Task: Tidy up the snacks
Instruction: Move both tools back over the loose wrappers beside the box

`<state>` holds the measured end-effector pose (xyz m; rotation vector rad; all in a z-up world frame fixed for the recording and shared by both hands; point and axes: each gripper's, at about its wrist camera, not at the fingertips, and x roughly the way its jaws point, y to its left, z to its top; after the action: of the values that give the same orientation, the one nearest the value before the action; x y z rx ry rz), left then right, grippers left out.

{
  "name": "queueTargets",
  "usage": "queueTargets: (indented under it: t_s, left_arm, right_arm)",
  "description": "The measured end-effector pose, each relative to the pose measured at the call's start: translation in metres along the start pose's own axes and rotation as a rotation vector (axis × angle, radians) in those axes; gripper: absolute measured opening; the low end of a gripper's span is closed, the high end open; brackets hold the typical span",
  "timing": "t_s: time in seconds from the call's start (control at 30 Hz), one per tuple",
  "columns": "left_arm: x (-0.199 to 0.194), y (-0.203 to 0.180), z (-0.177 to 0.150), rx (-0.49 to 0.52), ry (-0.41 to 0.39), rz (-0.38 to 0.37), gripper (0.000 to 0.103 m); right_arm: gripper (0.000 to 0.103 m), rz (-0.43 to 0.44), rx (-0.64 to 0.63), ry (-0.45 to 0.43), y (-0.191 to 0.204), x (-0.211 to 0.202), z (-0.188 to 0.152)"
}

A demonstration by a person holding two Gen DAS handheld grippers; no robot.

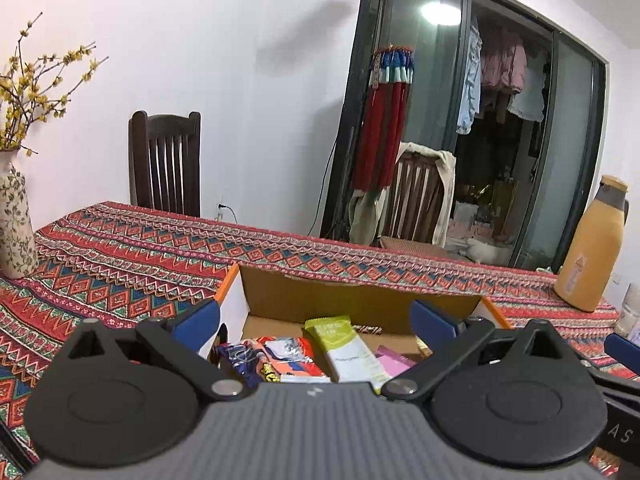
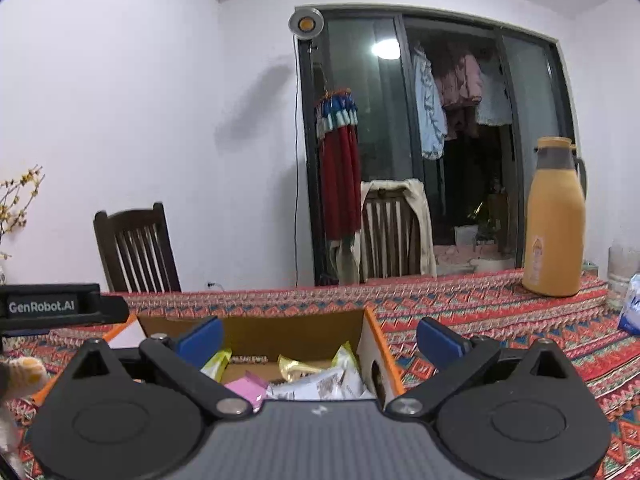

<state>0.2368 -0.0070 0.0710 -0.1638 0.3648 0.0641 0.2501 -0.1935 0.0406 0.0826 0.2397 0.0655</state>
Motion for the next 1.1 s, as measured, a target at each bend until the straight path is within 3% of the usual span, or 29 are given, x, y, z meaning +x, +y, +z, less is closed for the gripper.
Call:
queueTargets:
  t_s: [0.13,0.33,0.73,1.1]
  left_arm:
    - [-0.021,0.001,0.007,0.0,-0.021,-0.024,0.103]
    - [-0.051,0.009,0.0,0.023,-0.02,-0.059,0.103]
    - [-0.075,0.051,-0.047,0.056,0.095,-0.046,0.103]
    - [-0.061,0.08,-0.092,0.018,0.187,0.021,0.103]
  right_arm:
    - [0.103,-0.008,0.002,-0.038,-0.002,-0.022,0.009]
    - [0.103,0.018,0.0,-0.028,-0.001,-0.053,0.005]
    - [0.103,0.011,-0.028,0.114,0.0,-0.096,-0.047]
    - [0.103,0.009,-0.033,0.24,-0.009,-0.089,-0.088]
